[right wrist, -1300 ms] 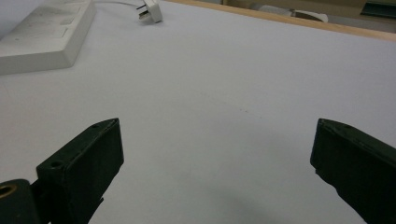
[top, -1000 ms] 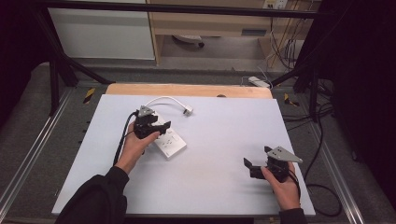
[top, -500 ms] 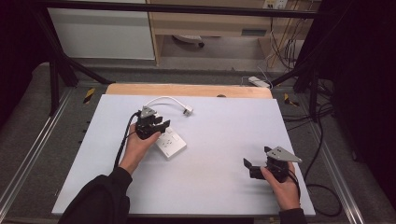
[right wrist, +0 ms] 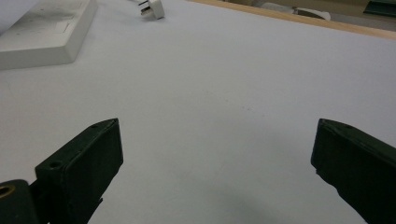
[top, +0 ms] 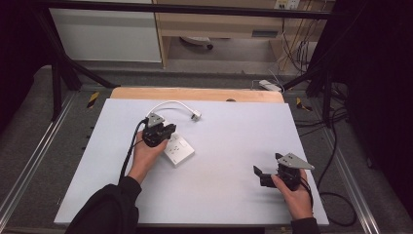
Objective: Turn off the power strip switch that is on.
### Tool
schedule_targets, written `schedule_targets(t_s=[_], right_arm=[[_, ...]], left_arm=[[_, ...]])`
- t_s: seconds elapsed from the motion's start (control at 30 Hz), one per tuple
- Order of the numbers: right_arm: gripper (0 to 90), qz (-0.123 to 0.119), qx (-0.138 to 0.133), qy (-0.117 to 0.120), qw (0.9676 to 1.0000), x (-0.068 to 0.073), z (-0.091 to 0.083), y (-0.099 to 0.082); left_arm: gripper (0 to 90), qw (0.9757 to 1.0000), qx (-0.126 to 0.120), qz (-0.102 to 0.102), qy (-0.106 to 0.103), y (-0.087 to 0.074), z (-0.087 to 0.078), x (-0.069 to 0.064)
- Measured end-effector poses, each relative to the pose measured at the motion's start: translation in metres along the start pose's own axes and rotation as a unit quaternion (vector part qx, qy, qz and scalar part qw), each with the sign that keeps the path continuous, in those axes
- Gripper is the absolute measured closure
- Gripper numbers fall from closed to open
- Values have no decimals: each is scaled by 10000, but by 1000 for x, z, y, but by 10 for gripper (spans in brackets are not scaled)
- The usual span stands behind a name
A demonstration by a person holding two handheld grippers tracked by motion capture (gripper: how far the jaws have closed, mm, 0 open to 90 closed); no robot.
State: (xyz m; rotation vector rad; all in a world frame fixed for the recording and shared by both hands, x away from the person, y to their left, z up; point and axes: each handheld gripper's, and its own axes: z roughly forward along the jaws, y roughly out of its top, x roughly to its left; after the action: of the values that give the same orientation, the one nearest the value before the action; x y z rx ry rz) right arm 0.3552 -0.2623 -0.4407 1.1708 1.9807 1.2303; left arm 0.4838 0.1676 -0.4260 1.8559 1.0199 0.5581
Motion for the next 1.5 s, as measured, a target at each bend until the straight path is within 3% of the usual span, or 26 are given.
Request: schedule_targets(t_s=[0.2,0.43,0.87,1.5], right_arm=[[26,-17,13,18,10000,1,0,0],[26,-20,9,12,10000,0,0,0],[26,-30,-5,16,10000,0,0,0],[26,2,10,37,10000,0,1,0]], left_arm=[[898,9999,-16,-82,-107,-1,-1,-2],[900,9997,178,-38,-185,-3,3,-5],[900,9991,361,-55,-214,-8,10,-6],[900,9986,447,-20,-265,-11,15,-11]])
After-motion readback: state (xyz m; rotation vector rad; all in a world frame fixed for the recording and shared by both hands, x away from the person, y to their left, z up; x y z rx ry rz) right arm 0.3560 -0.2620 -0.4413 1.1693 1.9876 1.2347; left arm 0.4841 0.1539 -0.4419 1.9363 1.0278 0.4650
